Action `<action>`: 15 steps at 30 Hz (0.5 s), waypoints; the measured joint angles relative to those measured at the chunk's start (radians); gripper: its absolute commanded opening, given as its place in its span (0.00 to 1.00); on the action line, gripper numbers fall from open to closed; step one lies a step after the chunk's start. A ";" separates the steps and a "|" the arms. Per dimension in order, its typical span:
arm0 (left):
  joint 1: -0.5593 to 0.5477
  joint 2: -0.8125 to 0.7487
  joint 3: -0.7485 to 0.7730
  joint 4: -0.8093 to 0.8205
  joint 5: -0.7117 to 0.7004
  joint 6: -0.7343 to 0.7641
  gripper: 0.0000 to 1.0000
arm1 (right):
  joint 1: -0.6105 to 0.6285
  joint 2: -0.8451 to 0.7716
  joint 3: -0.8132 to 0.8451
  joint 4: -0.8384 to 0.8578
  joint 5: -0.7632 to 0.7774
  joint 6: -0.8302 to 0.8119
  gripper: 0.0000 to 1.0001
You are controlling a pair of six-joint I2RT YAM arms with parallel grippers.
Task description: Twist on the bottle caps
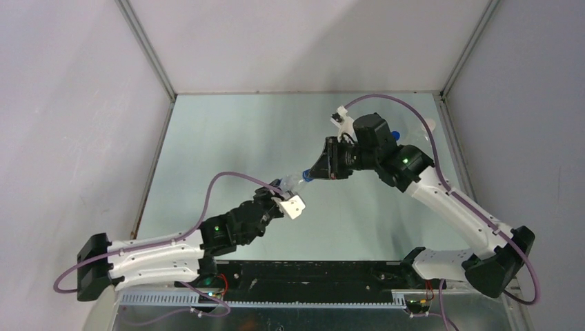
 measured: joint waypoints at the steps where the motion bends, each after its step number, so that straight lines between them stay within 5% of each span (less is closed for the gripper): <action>1: -0.011 0.014 -0.001 0.012 -0.044 0.021 0.26 | 0.000 0.007 0.000 0.006 0.017 0.051 0.23; 7: -0.009 0.002 0.005 0.023 -0.080 0.039 0.26 | 0.008 -0.006 0.000 0.041 0.054 0.091 0.43; 15: 0.152 -0.081 0.082 -0.163 0.243 -0.055 0.26 | -0.026 -0.173 -0.002 0.058 -0.025 -0.387 0.60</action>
